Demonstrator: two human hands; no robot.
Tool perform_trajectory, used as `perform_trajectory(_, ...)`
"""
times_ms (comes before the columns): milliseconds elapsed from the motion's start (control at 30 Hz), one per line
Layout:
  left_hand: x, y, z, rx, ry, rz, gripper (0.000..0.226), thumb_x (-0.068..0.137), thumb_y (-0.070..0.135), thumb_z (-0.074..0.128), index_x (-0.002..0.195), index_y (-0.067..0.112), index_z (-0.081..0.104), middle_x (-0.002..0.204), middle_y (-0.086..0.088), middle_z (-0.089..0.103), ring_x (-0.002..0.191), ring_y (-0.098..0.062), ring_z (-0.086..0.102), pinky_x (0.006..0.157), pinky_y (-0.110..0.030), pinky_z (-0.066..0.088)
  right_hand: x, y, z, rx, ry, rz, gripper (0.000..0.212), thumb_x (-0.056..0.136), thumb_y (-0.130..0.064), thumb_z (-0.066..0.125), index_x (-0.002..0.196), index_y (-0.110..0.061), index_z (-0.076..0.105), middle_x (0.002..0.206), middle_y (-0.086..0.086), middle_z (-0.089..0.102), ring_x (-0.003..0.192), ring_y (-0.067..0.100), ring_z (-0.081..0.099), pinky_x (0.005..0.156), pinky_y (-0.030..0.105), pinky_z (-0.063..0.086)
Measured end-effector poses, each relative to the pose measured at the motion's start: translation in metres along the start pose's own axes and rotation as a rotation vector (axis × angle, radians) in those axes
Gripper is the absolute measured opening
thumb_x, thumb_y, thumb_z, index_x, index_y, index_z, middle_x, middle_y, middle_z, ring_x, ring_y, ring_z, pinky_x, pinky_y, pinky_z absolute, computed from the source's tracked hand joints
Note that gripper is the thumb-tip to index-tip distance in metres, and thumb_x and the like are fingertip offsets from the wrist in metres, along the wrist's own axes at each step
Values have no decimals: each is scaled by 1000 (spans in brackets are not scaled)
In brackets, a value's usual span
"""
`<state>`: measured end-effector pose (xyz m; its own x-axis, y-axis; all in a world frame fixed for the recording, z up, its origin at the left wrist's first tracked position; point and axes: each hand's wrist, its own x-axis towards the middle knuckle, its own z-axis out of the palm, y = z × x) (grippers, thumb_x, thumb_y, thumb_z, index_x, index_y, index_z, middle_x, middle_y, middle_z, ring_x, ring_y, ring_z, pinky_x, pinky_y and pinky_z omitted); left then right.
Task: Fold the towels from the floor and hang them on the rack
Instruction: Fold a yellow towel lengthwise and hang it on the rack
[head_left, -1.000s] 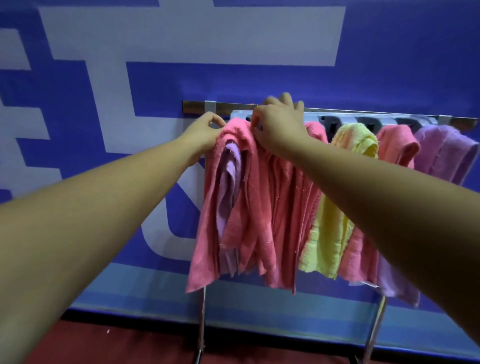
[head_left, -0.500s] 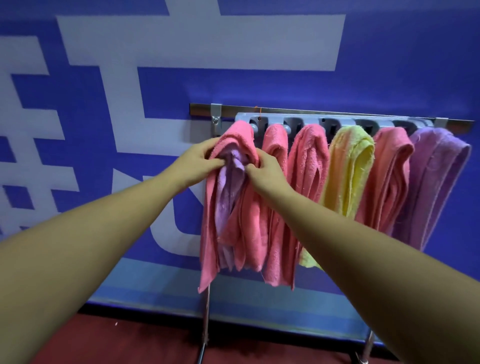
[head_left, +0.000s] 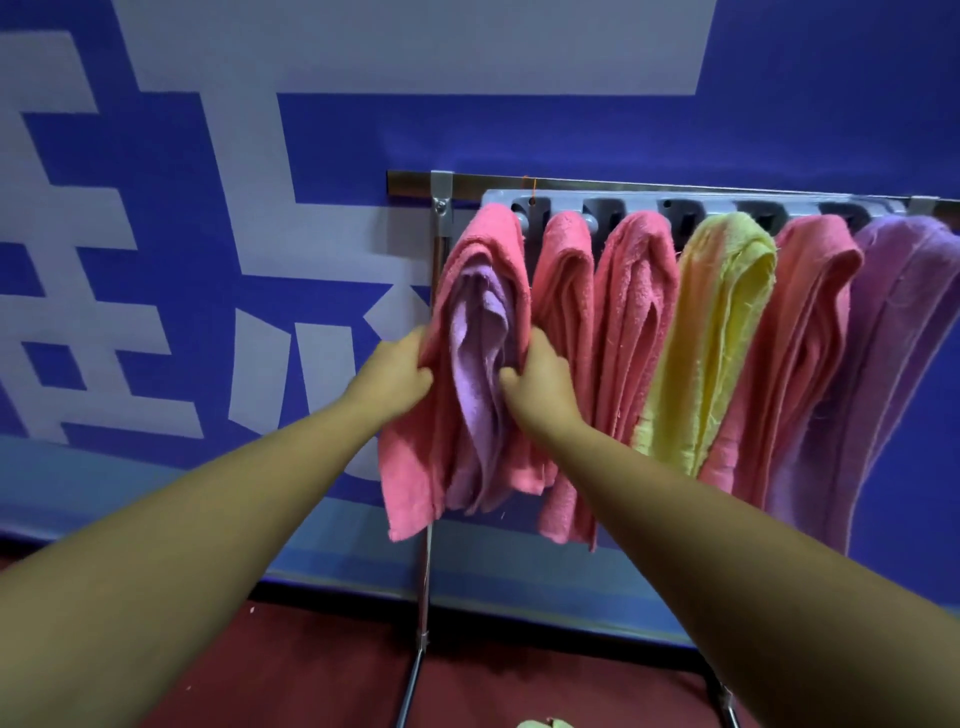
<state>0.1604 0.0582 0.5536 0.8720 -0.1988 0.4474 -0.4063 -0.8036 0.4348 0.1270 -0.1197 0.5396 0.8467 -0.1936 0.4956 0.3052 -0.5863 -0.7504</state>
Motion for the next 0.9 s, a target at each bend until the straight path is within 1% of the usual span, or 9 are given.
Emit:
perform_trajectory(67,-15,0,12,-69,-191,-33,35,86,9,53,120,17,55,107,-15,68,97,-34,64,81,-36,53,-10,8,6,4,-168,0,55,84,-5,56,137,-13,48,128,13,65,116,31,61,82,22,40)
perform_trajectory(167,-41,-10,30,-117,-284,-90,46,88,14,55,133,18,49,120,-11,66,105,-31,63,91,-39,52,-27,15,6,-14,-305,37,63,83,-6,59,144,-15,43,133,6,61,119,22,58,85,16,36)
perform_trajectory(267,-73,-21,46,-178,-363,-129,55,86,13,62,139,18,45,127,-7,63,115,-29,61,94,-37,49,-47,24,2,-98,-390,139,47,85,-10,62,131,-12,52,123,11,65,108,22,61,81,19,38)
perform_trajectory(367,-105,-29,57,-131,-423,-213,43,84,19,65,125,17,53,115,-4,66,101,-24,63,80,-30,47,-75,38,-5,-260,-453,162,32,88,-16,60,118,-6,54,114,19,66,106,33,62,75,27,38)
perform_trajectory(467,-136,-32,67,-107,-445,-274,26,83,22,66,108,16,60,106,-4,69,92,-22,64,75,-27,47,-114,58,-14,-351,-474,158,43,91,-19,57,129,-1,51,120,24,63,112,39,59,85,36,45)
perform_trajectory(600,-180,-25,87,-99,-503,-250,26,85,20,63,111,16,63,97,-1,71,84,-15,62,73,-20,40,-174,94,-22,-417,-435,218,46,90,-27,57,127,-1,52,118,25,63,114,40,59,92,41,47)
perform_trajectory(700,-209,-20,109,-102,-535,-250,24,85,21,64,108,15,63,97,-1,71,89,-17,64,75,-21,42,-212,120,-26,-430,-446,291,46,90,-28,57,126,0,54,123,24,62,118,39,57,98,43,47)
perform_trajectory(800,-230,-16,136,-109,-586,-263,26,86,22,64,111,14,62,100,-2,71,95,-21,66,84,-26,48,-240,149,-30,-445,-460,345,45,85,-30,55,118,1,57,119,25,64,114,39,59,96,45,49)
perform_trajectory(900,-247,-13,166,-116,-620,-276,28,86,23,64,112,12,63,101,-4,70,95,-22,65,86,-27,49,-261,183,-31,-459,-487,401,49,79,-36,51,113,-1,59,116,23,64,111,40,61,95,45,50)
